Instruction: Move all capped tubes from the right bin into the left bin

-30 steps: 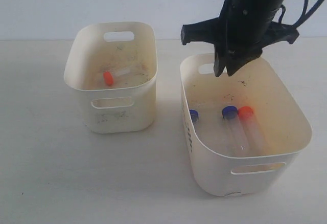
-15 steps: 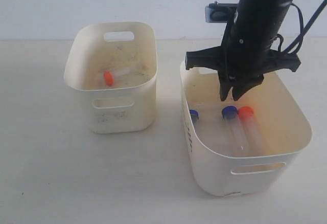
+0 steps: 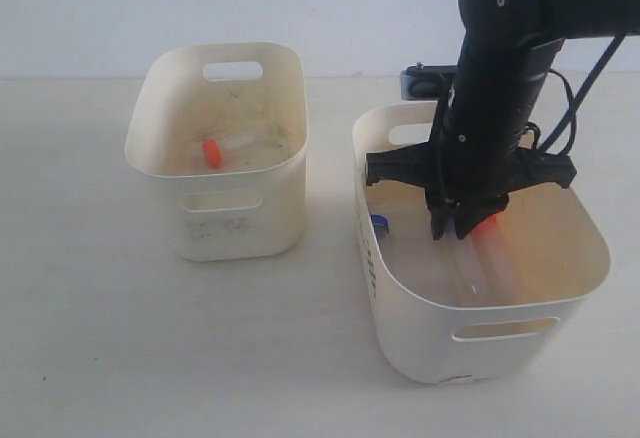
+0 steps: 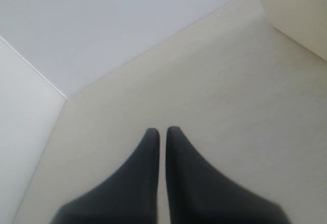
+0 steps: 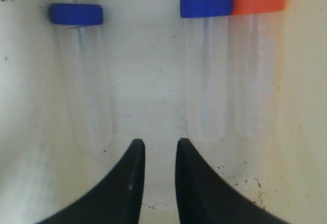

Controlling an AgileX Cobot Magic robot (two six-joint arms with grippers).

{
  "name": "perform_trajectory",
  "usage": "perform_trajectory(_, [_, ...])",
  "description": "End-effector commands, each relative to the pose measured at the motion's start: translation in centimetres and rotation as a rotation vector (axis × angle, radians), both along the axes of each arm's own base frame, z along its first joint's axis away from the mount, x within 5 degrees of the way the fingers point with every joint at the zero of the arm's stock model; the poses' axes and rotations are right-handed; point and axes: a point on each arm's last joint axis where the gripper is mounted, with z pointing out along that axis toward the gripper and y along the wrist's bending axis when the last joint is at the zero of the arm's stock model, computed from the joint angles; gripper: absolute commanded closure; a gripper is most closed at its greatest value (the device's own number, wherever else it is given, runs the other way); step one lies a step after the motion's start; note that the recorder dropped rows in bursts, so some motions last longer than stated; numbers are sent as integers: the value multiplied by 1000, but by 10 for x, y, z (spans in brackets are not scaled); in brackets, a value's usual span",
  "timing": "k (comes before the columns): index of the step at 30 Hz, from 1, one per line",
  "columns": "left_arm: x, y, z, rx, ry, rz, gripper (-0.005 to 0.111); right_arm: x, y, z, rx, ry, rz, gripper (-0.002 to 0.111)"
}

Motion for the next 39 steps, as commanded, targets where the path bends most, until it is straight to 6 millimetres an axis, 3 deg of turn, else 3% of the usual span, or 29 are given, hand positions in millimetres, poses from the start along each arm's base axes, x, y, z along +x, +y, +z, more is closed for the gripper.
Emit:
perform_trajectory(1, [0, 0, 1, -4, -5, -3, 103, 2, 2, -6, -4, -2, 1, 86])
perform_trajectory(13, [0, 0, 1, -4, -5, -3, 103, 8, 2, -25, -71, 16, 45, 86])
perform_trajectory(22, [0, 0, 1, -4, -5, -3, 103, 11, 1, -26, -82, -12, 45, 86])
perform_trajectory(29, [0, 0, 1, -4, -5, -3, 103, 11, 1, -27, -83, -13, 47, 64])
perform_trajectory(39, [0, 0, 1, -4, -5, -3, 103, 14, 3, -42, -96, 18, 47, 64])
